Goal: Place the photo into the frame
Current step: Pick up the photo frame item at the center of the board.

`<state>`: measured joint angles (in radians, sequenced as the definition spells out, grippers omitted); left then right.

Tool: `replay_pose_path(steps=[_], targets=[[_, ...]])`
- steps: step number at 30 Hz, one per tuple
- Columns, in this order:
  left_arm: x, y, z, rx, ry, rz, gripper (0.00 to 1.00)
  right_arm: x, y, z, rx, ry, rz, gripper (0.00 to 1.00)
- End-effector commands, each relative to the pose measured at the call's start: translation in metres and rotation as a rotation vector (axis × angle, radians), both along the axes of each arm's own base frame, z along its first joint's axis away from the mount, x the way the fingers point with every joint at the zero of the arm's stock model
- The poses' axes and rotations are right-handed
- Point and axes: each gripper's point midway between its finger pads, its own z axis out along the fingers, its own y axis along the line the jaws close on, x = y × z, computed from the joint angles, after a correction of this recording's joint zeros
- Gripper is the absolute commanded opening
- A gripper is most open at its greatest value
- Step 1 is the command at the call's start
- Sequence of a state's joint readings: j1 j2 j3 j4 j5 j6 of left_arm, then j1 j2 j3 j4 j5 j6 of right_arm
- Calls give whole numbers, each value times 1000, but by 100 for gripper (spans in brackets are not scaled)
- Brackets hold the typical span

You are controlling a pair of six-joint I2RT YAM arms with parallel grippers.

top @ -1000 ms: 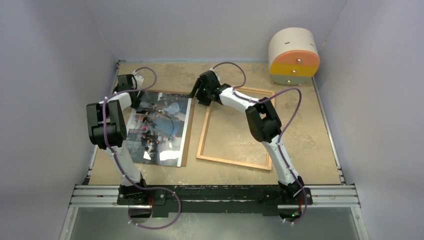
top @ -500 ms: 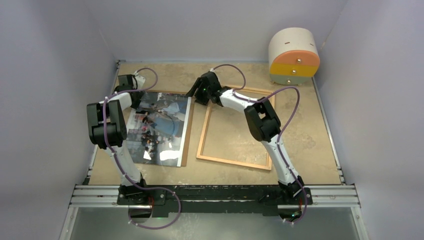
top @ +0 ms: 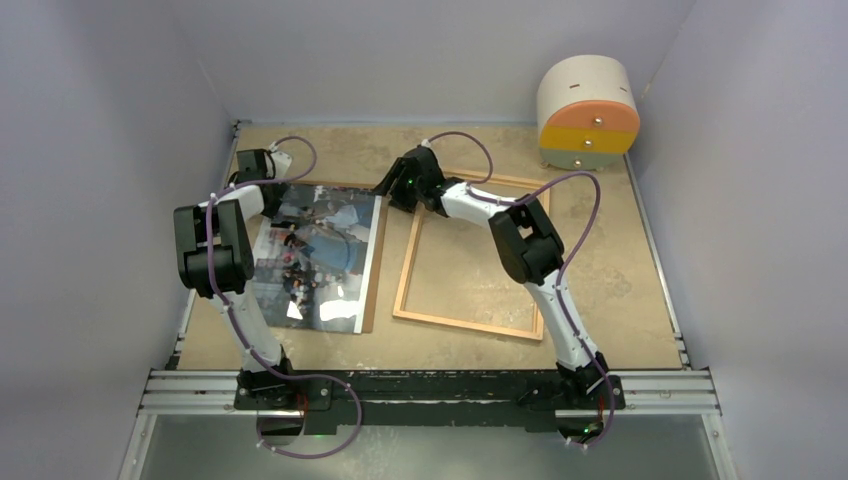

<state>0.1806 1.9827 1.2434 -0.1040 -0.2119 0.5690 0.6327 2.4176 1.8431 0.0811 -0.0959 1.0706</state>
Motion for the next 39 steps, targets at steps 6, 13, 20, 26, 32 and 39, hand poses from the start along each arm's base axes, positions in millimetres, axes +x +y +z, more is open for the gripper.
replay_pose_path(steps=[6,13,20,26,32,39], targets=[[-67,-40,-88,-167,324,-65,67,-2,11,63,22,-148,40,58],[-69,-41,-90,-168,333,-66,67,-6,20,72,-31,-179,76,58],[-69,-41,-91,-170,335,-65,67,-13,27,74,-6,-185,114,55],[-69,-42,-91,-176,336,-64,65,-37,46,81,146,-150,239,44],[-69,-42,-90,-177,337,-61,63,-48,51,86,234,-153,292,19],[-58,-32,-67,-166,307,-40,81,-40,40,93,232,-153,280,0]])
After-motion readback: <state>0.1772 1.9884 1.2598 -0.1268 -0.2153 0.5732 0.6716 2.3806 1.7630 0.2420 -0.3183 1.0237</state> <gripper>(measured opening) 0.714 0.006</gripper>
